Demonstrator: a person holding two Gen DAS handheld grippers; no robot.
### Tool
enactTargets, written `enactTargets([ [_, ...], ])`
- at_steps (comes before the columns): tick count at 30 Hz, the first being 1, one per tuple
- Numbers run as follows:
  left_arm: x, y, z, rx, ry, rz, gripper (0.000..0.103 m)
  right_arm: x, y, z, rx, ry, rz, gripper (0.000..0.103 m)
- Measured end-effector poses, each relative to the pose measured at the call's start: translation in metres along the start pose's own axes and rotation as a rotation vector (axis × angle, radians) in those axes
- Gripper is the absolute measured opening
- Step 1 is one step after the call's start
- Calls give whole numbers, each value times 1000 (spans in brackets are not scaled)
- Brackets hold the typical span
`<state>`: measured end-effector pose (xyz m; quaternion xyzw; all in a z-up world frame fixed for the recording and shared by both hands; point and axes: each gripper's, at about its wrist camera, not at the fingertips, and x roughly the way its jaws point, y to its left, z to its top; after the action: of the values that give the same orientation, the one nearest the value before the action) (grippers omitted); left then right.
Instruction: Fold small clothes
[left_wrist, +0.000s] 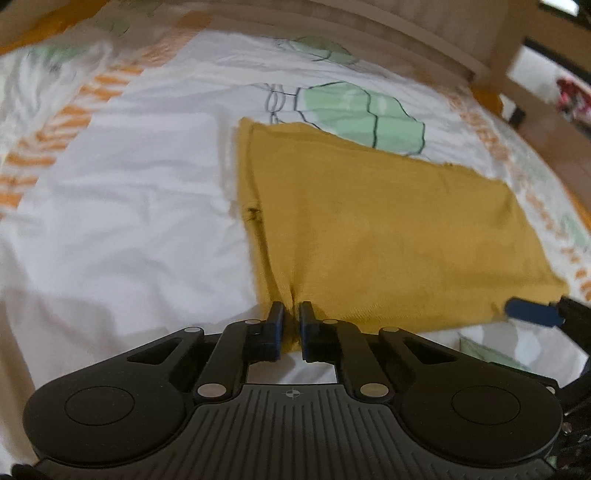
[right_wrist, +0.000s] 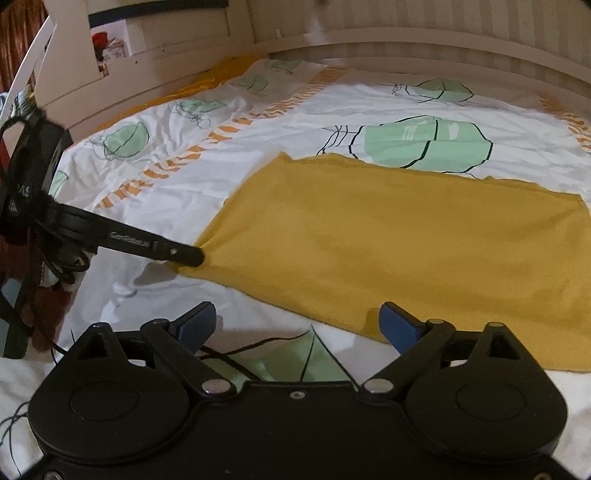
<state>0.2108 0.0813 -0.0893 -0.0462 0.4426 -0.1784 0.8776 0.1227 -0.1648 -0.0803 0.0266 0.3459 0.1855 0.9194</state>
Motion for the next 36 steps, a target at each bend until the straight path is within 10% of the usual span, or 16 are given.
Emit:
enactTargets([
  [14, -21, -18, 16, 61, -71, 168, 23, -13, -89, -9, 406, 25, 61, 102],
  [36, 69, -139, 95, 110, -4, 81, 36, -67, -188, 20, 543, -163, -97, 102],
])
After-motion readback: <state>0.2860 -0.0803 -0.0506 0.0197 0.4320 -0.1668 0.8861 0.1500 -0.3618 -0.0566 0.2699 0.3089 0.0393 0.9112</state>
